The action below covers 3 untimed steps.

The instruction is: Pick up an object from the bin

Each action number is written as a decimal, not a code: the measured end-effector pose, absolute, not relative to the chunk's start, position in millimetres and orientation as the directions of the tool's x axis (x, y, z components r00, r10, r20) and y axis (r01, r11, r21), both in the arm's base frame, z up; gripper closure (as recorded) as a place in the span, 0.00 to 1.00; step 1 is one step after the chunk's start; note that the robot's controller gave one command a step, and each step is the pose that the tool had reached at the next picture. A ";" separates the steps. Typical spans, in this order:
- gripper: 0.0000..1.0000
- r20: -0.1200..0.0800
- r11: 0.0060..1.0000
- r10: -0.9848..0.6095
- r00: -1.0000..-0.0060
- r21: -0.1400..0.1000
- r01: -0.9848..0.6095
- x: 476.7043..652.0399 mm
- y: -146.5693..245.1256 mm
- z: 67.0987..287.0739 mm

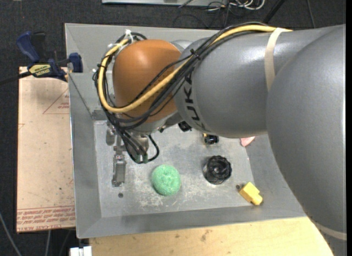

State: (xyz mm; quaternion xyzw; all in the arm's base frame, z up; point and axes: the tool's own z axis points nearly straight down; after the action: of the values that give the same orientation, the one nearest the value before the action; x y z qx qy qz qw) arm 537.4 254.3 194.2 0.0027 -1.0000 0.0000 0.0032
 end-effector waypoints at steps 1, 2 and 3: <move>0.00 0.000 1.000 -0.001 -1.000 0.002 -0.001 539.0 252.7 199.1; 0.00 -0.006 1.000 -0.027 -1.000 0.004 -0.027 543.4 227.9 144.5; 0.00 0.003 1.000 0.028 -1.000 0.000 0.028 508.3 179.8 114.5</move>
Offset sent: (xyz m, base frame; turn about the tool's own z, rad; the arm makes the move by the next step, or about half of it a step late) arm 0.0091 -0.0612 -0.1242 -0.0527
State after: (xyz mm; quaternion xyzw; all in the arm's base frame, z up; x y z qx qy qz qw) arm 508.3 179.8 114.5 -0.0138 -0.9999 -0.0001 0.0013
